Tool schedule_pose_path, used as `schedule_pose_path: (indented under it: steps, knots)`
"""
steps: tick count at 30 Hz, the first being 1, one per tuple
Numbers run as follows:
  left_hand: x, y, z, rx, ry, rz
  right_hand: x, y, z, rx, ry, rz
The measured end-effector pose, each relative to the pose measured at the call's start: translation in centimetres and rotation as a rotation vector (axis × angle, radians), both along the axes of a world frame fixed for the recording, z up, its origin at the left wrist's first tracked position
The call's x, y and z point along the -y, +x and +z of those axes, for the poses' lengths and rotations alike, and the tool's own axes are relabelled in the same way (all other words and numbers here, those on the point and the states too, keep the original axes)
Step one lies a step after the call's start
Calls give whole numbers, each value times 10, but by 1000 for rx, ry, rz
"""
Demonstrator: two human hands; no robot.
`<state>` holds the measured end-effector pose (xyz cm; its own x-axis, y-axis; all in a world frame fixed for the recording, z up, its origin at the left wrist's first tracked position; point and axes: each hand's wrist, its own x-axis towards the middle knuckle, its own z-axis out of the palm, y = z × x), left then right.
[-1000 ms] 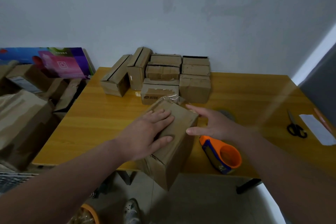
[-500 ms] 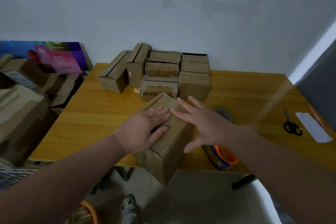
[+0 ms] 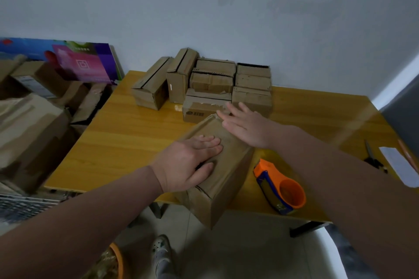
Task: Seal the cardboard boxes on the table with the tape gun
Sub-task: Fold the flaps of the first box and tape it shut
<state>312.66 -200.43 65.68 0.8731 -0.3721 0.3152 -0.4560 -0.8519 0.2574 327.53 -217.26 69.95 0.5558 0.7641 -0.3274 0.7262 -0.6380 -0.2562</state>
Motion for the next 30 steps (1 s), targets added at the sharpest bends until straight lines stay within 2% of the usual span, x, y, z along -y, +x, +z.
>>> schedule_pose_path:
  steps: [5, 12, 16, 17, 19, 23, 30]
  knots:
    - [0, 0, -3, 42, 21, -9, -5, -5, -14, -48, 56, 45]
    - [-2, 0, -4, 42, 36, -17, -13, -5, -11, -260, 176, -27]
    - [-2, -1, -5, 33, 33, -15, -14, 4, -3, -250, 492, -278]
    - [-2, -1, -5, 32, 32, -14, -17, 7, -4, -230, 520, -314]
    - [0, 0, -5, 30, 32, -15, -24, 12, -10, -191, 467, -340]
    - [1, 0, -5, 25, 16, -5, -38, 19, -24, -130, 236, -279]
    - [0, 2, -5, 27, 35, -6, -42, 20, -31, -63, 174, -286]
